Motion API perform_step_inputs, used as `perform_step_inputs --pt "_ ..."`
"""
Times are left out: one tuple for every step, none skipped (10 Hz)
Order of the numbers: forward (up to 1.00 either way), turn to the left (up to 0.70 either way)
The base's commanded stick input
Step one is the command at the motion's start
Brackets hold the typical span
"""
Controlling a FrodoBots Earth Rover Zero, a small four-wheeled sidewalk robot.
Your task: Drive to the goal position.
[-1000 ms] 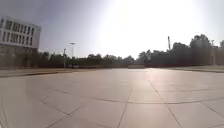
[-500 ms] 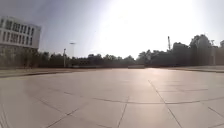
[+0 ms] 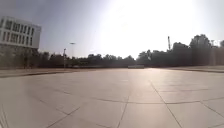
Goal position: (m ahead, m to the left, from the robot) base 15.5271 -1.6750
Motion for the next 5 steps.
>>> perform_step_inputs --pt "0.35 0.0" --pt "0.64 0.0" --pt "0.66 0.0" --pt "0.68 0.0" --pt "0.7 0.0"
